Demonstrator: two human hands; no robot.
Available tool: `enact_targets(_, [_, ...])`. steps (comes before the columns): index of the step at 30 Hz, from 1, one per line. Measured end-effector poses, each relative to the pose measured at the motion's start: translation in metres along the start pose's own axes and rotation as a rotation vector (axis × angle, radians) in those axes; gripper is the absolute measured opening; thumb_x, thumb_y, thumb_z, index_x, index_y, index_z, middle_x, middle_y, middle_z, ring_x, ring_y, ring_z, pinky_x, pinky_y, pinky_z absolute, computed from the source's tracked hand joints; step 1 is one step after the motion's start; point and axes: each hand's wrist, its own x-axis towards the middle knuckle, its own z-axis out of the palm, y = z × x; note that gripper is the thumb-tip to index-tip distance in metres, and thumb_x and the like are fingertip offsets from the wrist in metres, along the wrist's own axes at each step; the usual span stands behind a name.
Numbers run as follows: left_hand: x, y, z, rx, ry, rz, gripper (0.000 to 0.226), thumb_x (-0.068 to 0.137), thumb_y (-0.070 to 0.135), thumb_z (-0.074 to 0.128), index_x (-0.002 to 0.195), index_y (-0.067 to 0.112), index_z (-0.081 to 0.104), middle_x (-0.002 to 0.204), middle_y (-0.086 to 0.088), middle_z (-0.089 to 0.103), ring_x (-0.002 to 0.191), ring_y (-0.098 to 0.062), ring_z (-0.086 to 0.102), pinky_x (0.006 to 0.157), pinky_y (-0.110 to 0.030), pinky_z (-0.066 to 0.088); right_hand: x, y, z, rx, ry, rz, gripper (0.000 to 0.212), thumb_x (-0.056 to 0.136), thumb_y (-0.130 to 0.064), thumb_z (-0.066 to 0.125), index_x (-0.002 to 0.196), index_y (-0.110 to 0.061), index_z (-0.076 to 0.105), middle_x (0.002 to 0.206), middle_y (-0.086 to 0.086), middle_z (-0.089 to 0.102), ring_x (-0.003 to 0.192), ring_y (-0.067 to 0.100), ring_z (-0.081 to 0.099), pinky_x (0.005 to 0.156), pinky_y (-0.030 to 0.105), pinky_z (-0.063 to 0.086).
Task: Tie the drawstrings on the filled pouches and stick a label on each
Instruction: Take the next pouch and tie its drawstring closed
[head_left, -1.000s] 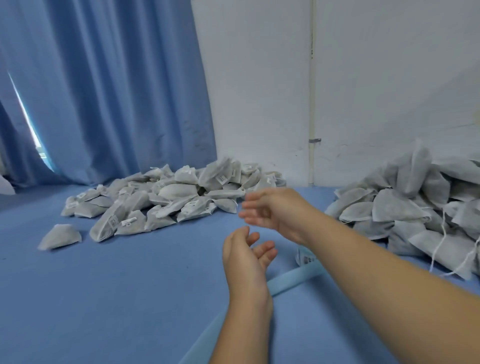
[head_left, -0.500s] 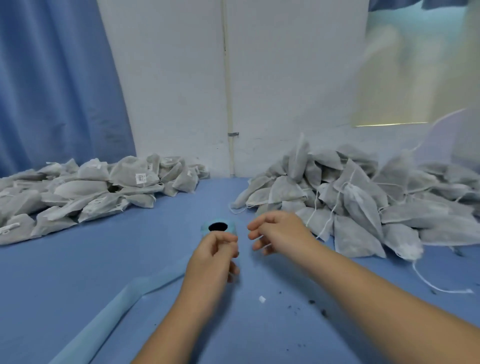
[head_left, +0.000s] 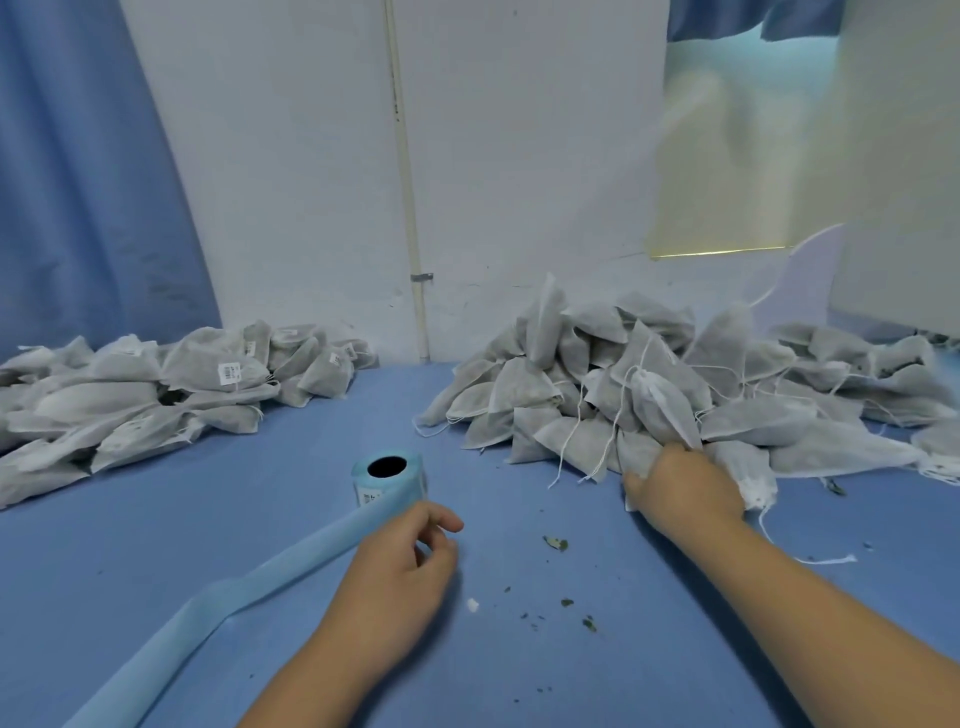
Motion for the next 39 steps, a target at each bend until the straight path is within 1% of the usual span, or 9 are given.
enact_targets(6, [-0.004,0.004,-0.001,-0.008,-0.008,0.018,0.022,0.093,0.013,0.056,0.088,0.034,0.063,0.072,0.012,0.060,0.057,-0.007,0.052,0.055,-0.013,0.041,-0.030,-0.004,-0.021,0.314,-0.140,0.030,0.051,0.077,-0.041,0.061,0.115,-0.010,0.047,0.107,0.007,0.061,0.094,0.028,0.060,0.077,0.038,0.051])
enact_targets(11, [-0.010,0.011,0.001,-0.059,-0.001,0.008,0.022,0.092,0.014,0.059,0.087,0.034,0.066,0.073,0.011,0.063,0.062,-0.016,0.058,0.060,-0.020,0.044,-0.078,-0.007,-0.032,0.387,-0.193,-0.107,0.067,0.077,-0.046,0.063,0.134,-0.024,0.035,0.127,-0.002,0.054,0.108,0.023,0.056,0.088,0.040,0.048])
enact_targets(15, [-0.016,0.027,0.007,-0.228,-0.025,-0.077,0.010,0.088,0.039,0.066,0.097,0.038,0.068,0.085,0.016,0.071,0.078,-0.006,0.069,0.075,-0.026,0.054,-0.117,-0.026,-0.043,0.422,-0.133,-0.317,0.070,0.069,-0.060,0.066,0.126,-0.039,0.030,0.127,-0.015,0.049,0.106,0.015,0.058,0.084,0.035,0.048])
enact_targets(19, [-0.023,0.039,0.014,-0.398,-0.170,-0.082,0.044,0.078,0.062,0.067,0.110,0.032,0.066,0.100,0.016,0.073,0.089,0.001,0.069,0.074,-0.017,0.052,-0.149,-0.046,-0.047,0.490,-0.157,-0.507,0.061,0.061,-0.075,0.058,0.109,-0.053,0.027,0.111,-0.023,0.048,0.096,0.006,0.060,0.079,0.031,0.049])
enact_targets(25, [-0.022,0.041,0.009,-0.550,-0.130,-0.129,0.029,0.071,0.037,0.065,0.094,0.022,0.075,0.092,-0.001,0.077,0.086,-0.012,0.072,0.078,-0.028,0.052,-0.149,-0.043,-0.038,0.549,-0.122,-0.774,0.046,0.072,-0.072,0.048,0.106,-0.041,0.052,0.090,-0.022,0.050,0.084,-0.004,0.051,0.071,0.020,0.042])
enact_targets(28, [-0.020,0.035,0.001,-0.681,-0.265,-0.159,0.030,0.066,0.028,0.067,0.093,0.019,0.076,0.091,-0.010,0.074,0.083,-0.026,0.071,0.075,-0.035,0.054,-0.134,-0.034,-0.042,0.830,0.038,-0.654,0.022,0.083,-0.057,0.060,0.094,-0.037,0.061,0.082,-0.015,0.055,0.064,0.007,0.052,0.058,0.017,0.040])
enact_targets(32, [-0.021,0.030,0.000,-0.731,-0.499,-0.137,0.040,0.066,0.019,0.064,0.105,0.016,0.072,0.101,-0.019,0.071,0.090,-0.038,0.070,0.081,-0.042,0.055,-0.124,-0.030,-0.048,1.084,-0.329,-0.501,0.047,0.073,-0.053,0.064,0.118,-0.049,0.051,0.111,-0.029,0.059,0.052,0.019,0.052,0.054,0.025,0.049])
enact_targets(36, [-0.022,0.031,0.002,-0.651,-0.544,-0.065,0.047,0.069,0.002,0.053,0.108,0.018,0.072,0.110,-0.018,0.072,0.102,-0.033,0.070,0.089,-0.040,0.055,-0.123,-0.031,-0.040,1.021,-0.431,-0.557,0.011,0.089,-0.020,0.064,0.093,-0.028,0.071,0.074,-0.011,0.067,0.045,0.010,0.050,0.047,0.020,0.040])
enact_targets(39, [-0.023,0.031,-0.001,-0.600,-0.458,-0.069,0.051,0.064,-0.001,0.050,0.105,0.021,0.072,0.100,-0.008,0.073,0.086,-0.026,0.071,0.073,-0.032,0.055,-0.118,-0.030,-0.040,1.021,-0.375,-0.505,0.018,0.090,-0.014,0.064,0.075,-0.020,0.072,0.061,-0.006,0.065,0.044,0.007,0.047,0.048,0.021,0.039])
